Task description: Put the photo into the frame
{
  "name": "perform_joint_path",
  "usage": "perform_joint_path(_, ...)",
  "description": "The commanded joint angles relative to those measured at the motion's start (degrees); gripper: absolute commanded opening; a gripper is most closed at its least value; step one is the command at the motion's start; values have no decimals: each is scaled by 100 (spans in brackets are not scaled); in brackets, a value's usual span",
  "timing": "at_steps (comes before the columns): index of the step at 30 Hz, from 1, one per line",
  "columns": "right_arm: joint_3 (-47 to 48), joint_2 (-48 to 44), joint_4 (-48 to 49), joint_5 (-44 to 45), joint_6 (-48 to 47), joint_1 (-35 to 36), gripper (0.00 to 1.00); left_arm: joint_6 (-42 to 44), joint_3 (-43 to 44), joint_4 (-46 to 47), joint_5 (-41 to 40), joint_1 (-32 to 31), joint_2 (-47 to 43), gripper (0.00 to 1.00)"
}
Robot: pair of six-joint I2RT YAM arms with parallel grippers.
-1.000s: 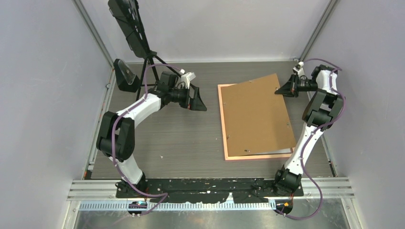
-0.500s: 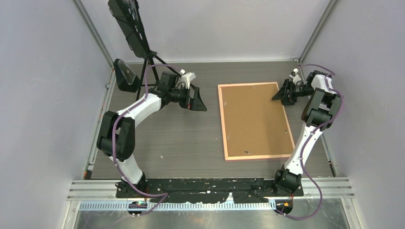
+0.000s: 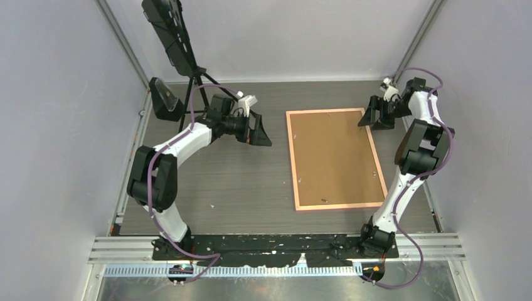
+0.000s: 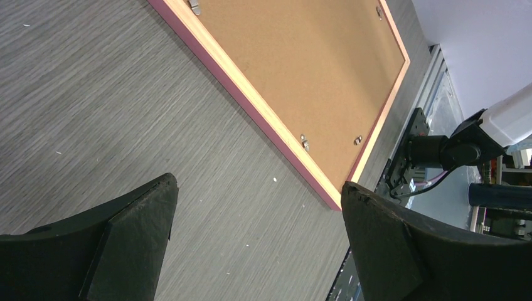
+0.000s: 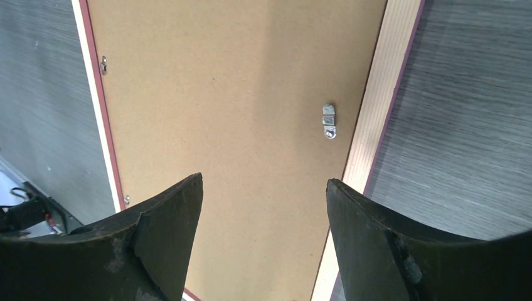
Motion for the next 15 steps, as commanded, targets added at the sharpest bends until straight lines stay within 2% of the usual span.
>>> perform_joint_path(1, -96, -494, 193, 517, -17, 217, 79, 32, 182, 28, 158, 26, -43, 99)
perform_joint_path(9, -371, -753, 377, 850, -63, 324, 79, -4, 181, 29, 137, 29, -62, 99)
perform_joint_path(15, -1063, -1286, 877, 1603, -121, 330, 79, -21, 182, -78, -180, 24, -101, 99)
